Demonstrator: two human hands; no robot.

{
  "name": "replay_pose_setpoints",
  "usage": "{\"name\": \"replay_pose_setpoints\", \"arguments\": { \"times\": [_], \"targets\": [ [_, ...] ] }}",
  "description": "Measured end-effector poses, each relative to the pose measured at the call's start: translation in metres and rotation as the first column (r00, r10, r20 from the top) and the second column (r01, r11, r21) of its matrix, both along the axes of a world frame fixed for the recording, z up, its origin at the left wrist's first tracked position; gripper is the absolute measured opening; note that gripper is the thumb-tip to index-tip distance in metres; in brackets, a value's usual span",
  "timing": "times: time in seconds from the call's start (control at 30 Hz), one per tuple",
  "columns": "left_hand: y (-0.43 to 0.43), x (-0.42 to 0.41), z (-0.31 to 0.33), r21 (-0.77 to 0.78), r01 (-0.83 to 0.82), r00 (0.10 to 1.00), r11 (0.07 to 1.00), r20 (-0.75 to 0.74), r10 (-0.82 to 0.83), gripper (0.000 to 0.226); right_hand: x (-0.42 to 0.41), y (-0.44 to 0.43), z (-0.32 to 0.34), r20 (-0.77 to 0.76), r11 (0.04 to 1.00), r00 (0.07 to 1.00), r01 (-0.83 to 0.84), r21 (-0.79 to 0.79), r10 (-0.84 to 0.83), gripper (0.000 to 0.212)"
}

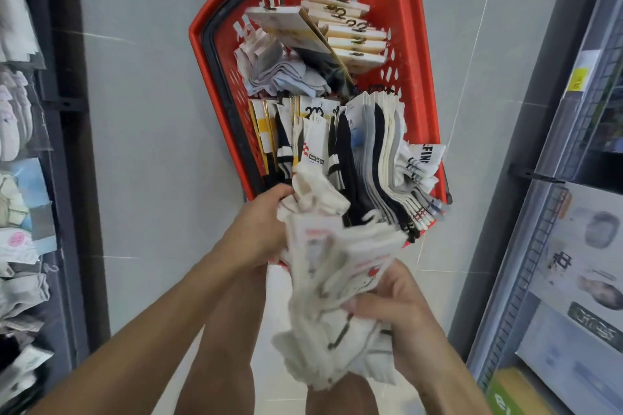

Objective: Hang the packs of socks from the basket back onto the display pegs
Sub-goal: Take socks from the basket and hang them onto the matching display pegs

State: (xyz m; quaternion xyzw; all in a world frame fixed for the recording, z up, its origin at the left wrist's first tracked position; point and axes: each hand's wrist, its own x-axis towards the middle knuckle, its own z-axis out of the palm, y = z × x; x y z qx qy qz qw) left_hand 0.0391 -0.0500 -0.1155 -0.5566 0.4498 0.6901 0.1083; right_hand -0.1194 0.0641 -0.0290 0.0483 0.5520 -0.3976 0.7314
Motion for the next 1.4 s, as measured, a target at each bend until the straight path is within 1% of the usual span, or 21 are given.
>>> {"name": "replay_pose_setpoints", "arguments": {
  "times": [0.07,0.1,0.17,0.2,0.27,0.3,0.37,0.43,0.53,0.7,0.77,0.83,0.9,0.97,1.07,1.13,1.2,1.23,1.3,1.33,1.4],
  "targets": [
    [-0.01,-0.001,0.005,-0.04,0.153,0.987,0.987,-0.044,-0.155,0.033,0.001,-0.008,0.004,-0.067,0.969,0.974,-0.224,-0.104,0.218,0.048],
    [-0.016,-0.002,0.01,-0.016,0.185,0.977,0.983,-0.103,-0.186,0.036,0.0,-0.013,0.005,-0.078,0.953,0.96,-0.276,-0.122,0.268,0.053],
    [-0.023,-0.002,0.019,0.06,0.159,0.96,0.985,-0.243,-0.14,0.05,-0.004,-0.023,0.003,-0.069,0.952,0.959,-0.283,-0.121,0.276,0.065],
    [-0.026,-0.002,0.023,0.09,0.135,0.958,0.987,-0.268,-0.107,0.059,-0.007,-0.027,0.001,-0.071,0.955,0.962,-0.27,-0.12,0.263,0.072],
    [-0.029,0.0,0.023,0.1,0.059,0.97,0.993,-0.242,-0.033,0.055,-0.017,-0.032,-0.001,-0.106,0.965,0.97,-0.23,-0.127,0.218,0.079],
    [-0.03,0.001,0.019,0.09,-0.007,0.977,0.996,-0.211,0.026,0.05,-0.021,-0.033,-0.001,-0.136,0.968,0.973,-0.208,-0.141,0.189,0.076],
    [-0.034,0.005,0.013,0.073,-0.181,0.965,0.981,-0.178,0.192,0.049,-0.032,-0.033,-0.001,-0.184,0.974,0.976,-0.152,-0.168,0.121,0.069],
    [-0.039,0.01,0.01,0.073,-0.311,0.924,0.948,-0.21,0.32,0.041,-0.042,-0.03,0.0,-0.208,0.981,0.975,-0.112,-0.157,0.078,0.067],
    [-0.045,0.013,0.012,-0.004,-0.315,0.922,0.949,-0.238,0.305,0.033,-0.049,-0.03,0.002,-0.208,0.982,0.973,-0.129,-0.139,0.099,0.06],
    [-0.05,0.006,0.023,-0.153,-0.263,0.943,0.953,-0.249,0.221,0.045,-0.043,-0.046,0.005,-0.246,0.963,0.95,-0.23,-0.141,0.191,0.044],
    [-0.053,0.004,0.028,-0.127,-0.336,0.911,0.933,-0.296,0.288,0.045,-0.041,-0.055,0.007,-0.227,0.956,0.957,-0.224,-0.189,0.179,0.044],
    [-0.058,0.001,0.033,-0.067,-0.417,0.85,0.906,-0.382,0.363,0.036,-0.039,-0.064,0.009,-0.238,0.947,0.957,-0.22,-0.233,0.163,0.042],
    [-0.062,-0.003,0.038,-0.045,-0.439,0.81,0.897,-0.453,0.373,0.024,-0.035,-0.073,0.008,-0.317,0.93,0.933,-0.26,-0.26,0.171,0.037],
    [-0.063,-0.006,0.04,-0.02,-0.442,0.791,0.897,-0.479,0.38,0.017,-0.03,-0.079,0.005,-0.414,0.909,0.889,-0.321,-0.264,0.194,0.036],
    [-0.059,-0.006,0.038,0.084,-0.487,0.76,0.869,-0.448,0.47,0.018,-0.025,-0.081,0.001,-0.457,0.913,0.87,-0.324,-0.247,0.185,0.039],
    [-0.053,-0.005,0.036,0.098,-0.453,0.796,0.886,-0.403,0.451,0.017,-0.023,-0.076,-0.001,-0.49,0.904,0.848,-0.353,-0.24,0.201,0.041],
    [-0.043,-0.003,0.034,0.151,-0.412,0.828,0.898,-0.348,0.439,0.021,-0.02,-0.07,-0.003,-0.478,0.906,0.847,-0.366,-0.212,0.23,0.038],
    [-0.037,0.0,0.032,0.224,-0.428,0.817,0.876,-0.318,0.481,0.029,-0.018,-0.066,-0.005,-0.465,0.913,0.852,-0.361,-0.191,0.24,0.036],
    [-0.023,0.002,0.031,0.41,-0.497,0.752,0.765,-0.237,0.615,0.05,-0.013,-0.057,-0.01,-0.479,0.938,0.85,-0.319,-0.133,0.22,0.036],
    [-0.015,0.002,0.031,0.442,-0.517,0.74,0.733,-0.198,0.642,0.06,-0.009,-0.053,-0.013,-0.506,0.95,0.836,-0.298,-0.092,0.213,0.039],
    [0.001,0.001,0.032,0.393,-0.509,0.786,0.766,-0.151,0.599,0.068,0.0,-0.048,-0.017,-0.536,0.948,0.808,-0.315,-0.038,0.246,0.048]
  ]
}}
